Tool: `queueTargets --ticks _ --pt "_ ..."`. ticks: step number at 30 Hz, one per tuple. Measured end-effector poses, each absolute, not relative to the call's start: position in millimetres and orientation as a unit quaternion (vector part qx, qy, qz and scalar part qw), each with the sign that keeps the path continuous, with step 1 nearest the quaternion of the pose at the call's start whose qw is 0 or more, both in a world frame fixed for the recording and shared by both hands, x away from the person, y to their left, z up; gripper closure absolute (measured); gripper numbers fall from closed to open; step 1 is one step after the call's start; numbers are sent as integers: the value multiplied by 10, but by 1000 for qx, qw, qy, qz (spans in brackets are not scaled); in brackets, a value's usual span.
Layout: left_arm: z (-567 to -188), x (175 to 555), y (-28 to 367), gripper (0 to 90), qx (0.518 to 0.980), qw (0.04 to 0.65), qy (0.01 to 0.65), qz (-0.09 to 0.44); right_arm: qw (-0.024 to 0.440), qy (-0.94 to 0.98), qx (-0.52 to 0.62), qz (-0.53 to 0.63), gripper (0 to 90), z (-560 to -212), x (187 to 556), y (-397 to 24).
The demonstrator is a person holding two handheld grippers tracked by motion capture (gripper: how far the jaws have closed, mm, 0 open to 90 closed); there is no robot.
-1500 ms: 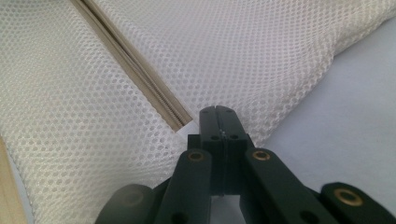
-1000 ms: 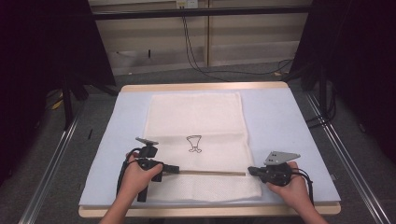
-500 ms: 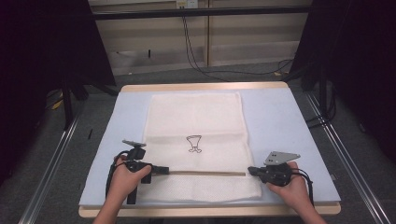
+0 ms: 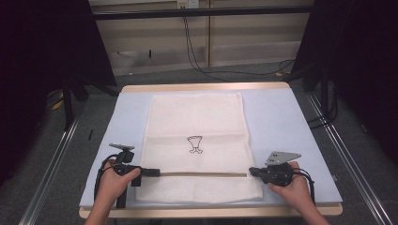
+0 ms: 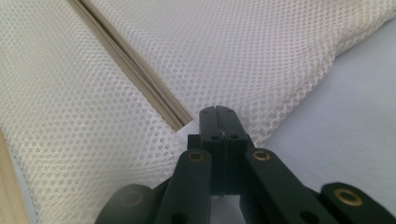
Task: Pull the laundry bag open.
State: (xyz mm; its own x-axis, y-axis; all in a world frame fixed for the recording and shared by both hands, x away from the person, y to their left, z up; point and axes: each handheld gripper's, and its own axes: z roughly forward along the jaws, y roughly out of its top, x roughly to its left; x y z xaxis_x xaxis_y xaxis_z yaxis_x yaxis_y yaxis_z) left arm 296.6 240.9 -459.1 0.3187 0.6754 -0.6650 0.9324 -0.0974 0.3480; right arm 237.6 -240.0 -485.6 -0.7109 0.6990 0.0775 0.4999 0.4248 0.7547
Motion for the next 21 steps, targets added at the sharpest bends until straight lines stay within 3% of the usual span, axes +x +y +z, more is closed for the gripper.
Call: queueTargets --ticks 18,21 --pt "-4623 2930 3023 873 690 360 611 -147 128 836 356 397 900 -4854 2367 -2395" --pt "-4659 2931 3090 873 681 367 611 -164 128 836 356 397 900 -4854 2369 -2396"
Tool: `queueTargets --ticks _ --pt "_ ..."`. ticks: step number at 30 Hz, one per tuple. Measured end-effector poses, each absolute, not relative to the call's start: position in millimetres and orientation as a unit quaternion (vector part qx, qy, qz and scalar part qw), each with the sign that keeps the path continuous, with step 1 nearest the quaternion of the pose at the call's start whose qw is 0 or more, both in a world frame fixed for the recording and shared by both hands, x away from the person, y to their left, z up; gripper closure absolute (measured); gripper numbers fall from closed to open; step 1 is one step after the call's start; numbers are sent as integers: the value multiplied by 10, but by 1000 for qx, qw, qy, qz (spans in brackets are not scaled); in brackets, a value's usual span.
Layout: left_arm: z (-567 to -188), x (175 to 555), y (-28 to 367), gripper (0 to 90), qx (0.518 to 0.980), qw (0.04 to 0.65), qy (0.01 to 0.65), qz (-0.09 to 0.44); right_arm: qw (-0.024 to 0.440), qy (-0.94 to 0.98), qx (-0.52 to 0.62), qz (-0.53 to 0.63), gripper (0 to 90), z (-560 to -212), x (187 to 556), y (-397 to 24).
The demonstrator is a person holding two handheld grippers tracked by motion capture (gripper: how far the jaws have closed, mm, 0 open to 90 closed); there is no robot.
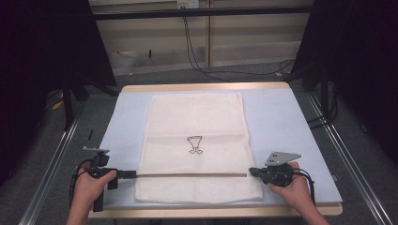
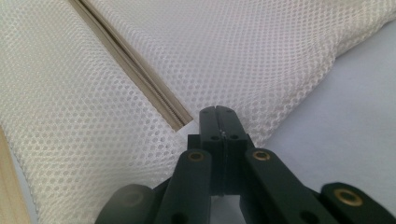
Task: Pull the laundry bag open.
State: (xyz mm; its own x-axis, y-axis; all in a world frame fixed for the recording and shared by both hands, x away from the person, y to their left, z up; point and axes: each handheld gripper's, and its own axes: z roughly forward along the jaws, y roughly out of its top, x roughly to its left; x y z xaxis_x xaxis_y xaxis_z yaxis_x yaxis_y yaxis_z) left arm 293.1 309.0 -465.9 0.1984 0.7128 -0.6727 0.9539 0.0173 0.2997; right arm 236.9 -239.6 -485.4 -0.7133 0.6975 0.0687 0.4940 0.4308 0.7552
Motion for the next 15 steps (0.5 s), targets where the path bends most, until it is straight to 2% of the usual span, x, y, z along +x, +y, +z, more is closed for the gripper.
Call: queueTargets --ticks 15 --pt "-4677 2944 3119 872 681 363 613 -169 128 835 357 398 900 -4856 2367 -2397"
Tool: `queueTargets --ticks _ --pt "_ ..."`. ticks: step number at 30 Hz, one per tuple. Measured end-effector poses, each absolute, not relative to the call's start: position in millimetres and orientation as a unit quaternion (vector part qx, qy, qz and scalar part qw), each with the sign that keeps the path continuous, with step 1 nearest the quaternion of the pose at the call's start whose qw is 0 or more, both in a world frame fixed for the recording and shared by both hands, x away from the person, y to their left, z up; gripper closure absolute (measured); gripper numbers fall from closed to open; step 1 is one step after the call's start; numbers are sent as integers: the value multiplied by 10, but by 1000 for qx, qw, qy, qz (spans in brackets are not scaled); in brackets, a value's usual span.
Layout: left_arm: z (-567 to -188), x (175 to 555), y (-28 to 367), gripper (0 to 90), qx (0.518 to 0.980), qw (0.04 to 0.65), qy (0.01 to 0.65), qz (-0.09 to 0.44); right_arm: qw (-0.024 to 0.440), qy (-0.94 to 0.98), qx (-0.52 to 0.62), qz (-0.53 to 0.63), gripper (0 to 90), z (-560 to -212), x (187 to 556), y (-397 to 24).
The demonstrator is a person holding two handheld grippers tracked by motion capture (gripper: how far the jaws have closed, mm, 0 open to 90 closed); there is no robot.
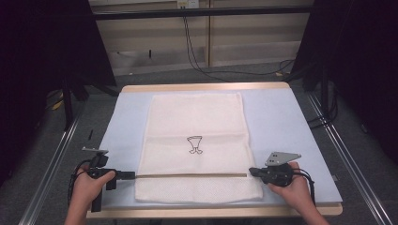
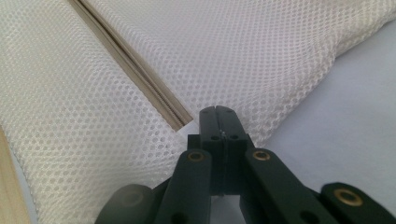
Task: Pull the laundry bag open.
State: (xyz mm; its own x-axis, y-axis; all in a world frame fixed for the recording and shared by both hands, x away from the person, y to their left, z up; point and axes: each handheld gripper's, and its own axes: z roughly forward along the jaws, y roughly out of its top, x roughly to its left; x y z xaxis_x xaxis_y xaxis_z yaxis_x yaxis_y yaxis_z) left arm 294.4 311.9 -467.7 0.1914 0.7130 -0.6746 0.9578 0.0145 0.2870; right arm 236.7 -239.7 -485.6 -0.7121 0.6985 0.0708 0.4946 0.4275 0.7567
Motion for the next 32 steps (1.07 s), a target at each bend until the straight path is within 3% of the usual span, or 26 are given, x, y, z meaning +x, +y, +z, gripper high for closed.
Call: queueTargets --ticks 4,7,10,12,15,19,21,29,32 --pt "-4660 2945 3120 847 683 362 613 -164 125 835 357 399 900 -4852 2370 -2401" --pt "-4589 2965 3167 792 692 367 612 -107 130 838 348 400 868 -4812 2373 -2418" --pt "-4565 2995 3208 706 671 395 621 -90 149 814 370 421 731 -4740 2382 -2498" --pt "-4564 3019 3205 638 664 413 619 -69 181 796 389 427 588 -4700 2400 -2563" --pt "-4565 3055 3196 539 662 418 621 -26 210 784 409 417 491 -4692 2440 -2654" --pt "-4594 3105 3153 317 677 423 596 83 231 775 453 374 262 -4746 2524 -2777" --pt "-4616 3140 3142 312 677 412 602 96 241 768 472 360 183 -4768 2553 -2830" --pt "-4756 3298 3139 184 705 377 579 161 239 766 502 325 86 -4860 2667 -2969" --pt "-4804 3335 3145 184 715 365 572 167 218 771 509 314 54 -4891 2711 -2978"
